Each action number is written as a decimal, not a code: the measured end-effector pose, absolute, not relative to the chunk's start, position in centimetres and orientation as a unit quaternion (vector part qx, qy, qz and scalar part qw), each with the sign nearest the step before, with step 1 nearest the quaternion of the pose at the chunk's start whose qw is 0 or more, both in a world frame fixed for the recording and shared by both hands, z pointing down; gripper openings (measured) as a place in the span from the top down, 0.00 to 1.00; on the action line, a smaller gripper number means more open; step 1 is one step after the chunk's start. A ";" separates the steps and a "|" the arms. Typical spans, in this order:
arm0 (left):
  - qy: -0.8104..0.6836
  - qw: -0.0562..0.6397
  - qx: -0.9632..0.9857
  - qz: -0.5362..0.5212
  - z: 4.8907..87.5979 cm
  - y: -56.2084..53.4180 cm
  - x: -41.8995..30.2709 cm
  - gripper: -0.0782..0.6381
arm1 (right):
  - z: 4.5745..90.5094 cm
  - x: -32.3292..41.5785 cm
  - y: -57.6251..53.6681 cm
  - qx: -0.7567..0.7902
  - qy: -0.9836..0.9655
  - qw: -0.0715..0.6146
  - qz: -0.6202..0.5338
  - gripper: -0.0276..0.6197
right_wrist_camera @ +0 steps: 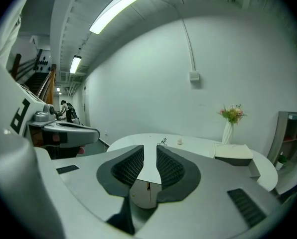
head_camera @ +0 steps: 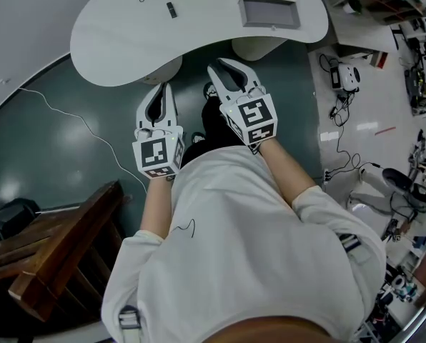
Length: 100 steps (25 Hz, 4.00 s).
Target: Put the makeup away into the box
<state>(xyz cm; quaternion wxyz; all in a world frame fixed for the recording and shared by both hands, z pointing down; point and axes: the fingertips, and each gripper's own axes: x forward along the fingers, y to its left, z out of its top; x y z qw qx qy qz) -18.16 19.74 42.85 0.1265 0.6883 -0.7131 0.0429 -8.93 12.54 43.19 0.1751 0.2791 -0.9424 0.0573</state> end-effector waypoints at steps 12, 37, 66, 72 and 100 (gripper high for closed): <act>-0.753 0.174 0.629 0.086 46.8 9.0 -25.4 0.86 | 47.8 -16.9 0.4 0.203 -0.951 0.209 0.102 0.86; -0.751 0.338 0.550 0.140 59.8 -0.5 -33.1 0.86 | 64.8 -28.2 -12.4 0.144 -0.895 0.365 0.213 0.78; -0.719 0.340 0.592 0.128 59.4 -3.7 -34.0 0.86 | 65.1 -28.9 -14.3 0.159 -0.892 0.379 0.187 0.81; -0.707 0.311 0.624 0.119 57.1 -6.6 -33.2 0.86 | 60.3 -27.9 -15.4 0.176 -0.912 0.320 0.185 0.81; -0.616 0.236 0.738 0.142 52.5 -19.6 -19.4 0.86 | 50.9 -12.1 -24.5 0.270 -0.921 0.229 0.164 0.81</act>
